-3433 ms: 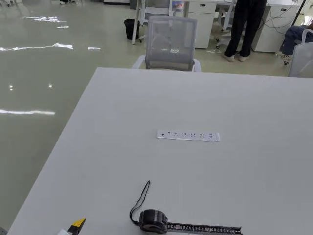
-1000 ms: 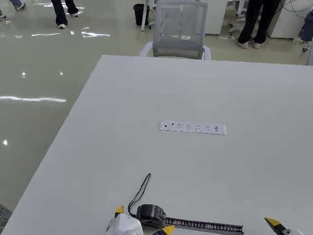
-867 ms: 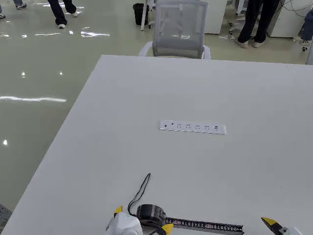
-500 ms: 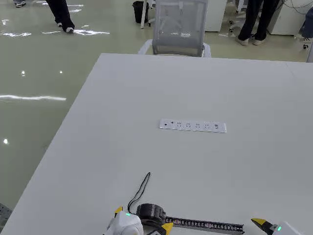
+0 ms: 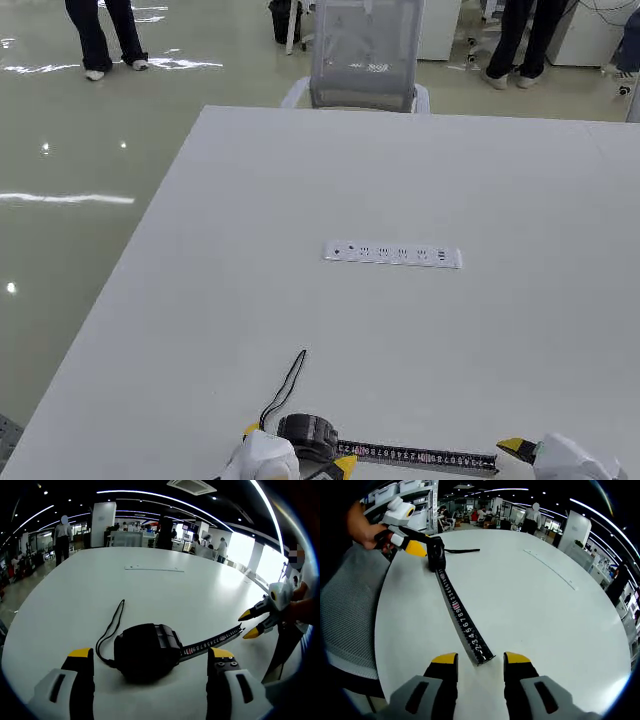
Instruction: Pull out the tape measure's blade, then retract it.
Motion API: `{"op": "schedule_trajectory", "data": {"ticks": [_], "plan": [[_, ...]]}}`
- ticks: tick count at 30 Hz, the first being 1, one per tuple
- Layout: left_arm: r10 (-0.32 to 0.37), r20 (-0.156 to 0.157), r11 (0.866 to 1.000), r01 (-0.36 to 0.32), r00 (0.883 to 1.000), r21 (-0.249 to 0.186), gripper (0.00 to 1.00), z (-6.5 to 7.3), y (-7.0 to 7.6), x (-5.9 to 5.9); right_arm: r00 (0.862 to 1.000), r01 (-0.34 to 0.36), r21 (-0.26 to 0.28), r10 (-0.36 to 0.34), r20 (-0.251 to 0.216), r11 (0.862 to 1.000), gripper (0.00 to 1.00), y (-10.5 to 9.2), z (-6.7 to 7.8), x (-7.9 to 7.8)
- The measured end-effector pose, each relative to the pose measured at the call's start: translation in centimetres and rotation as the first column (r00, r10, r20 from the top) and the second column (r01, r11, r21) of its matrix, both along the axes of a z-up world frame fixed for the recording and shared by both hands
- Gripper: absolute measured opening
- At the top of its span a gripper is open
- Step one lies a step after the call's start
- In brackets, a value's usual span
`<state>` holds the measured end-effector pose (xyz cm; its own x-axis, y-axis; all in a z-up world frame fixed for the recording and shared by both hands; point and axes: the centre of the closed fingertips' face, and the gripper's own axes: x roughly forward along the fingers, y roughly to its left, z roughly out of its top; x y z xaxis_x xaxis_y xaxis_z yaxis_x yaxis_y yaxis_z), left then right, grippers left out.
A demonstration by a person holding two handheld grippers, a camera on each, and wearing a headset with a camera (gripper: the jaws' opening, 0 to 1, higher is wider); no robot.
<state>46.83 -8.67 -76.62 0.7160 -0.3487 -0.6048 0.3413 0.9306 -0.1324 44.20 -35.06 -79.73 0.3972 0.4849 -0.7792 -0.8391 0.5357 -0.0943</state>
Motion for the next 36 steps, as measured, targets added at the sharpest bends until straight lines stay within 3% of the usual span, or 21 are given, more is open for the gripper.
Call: {"op": "schedule_trajectory", "data": {"ticks": [9,16,26,36], "plan": [[0.002,-0.011,1.000,-0.002,1.000,-0.003,0.88,-0.1,-0.3,-0.2,0.998,-0.053,-0.039,0.051,-0.045,0.998,0.26,-0.1,-0.7,0.2],[0.007,-0.014,1.000,-0.008,1.000,-0.009,0.87,-0.1,-0.5,-0.1,0.997,-0.062,-0.057,0.059,-0.051,0.996,0.18,-0.4,-1.0,0.5],[0.014,-0.020,1.000,-0.015,1.000,-0.005,0.86,-0.4,-0.5,0.2,0.992,-0.106,-0.085,0.099,-0.081,0.991,0.15,-0.5,-1.4,0.3],[0.079,-0.042,0.995,-0.082,0.996,-0.057,0.83,-0.5,-0.9,1.0,0.989,-0.091,-0.090,0.080,-0.124,0.992,0.14,-0.6,-1.5,0.2]]}}
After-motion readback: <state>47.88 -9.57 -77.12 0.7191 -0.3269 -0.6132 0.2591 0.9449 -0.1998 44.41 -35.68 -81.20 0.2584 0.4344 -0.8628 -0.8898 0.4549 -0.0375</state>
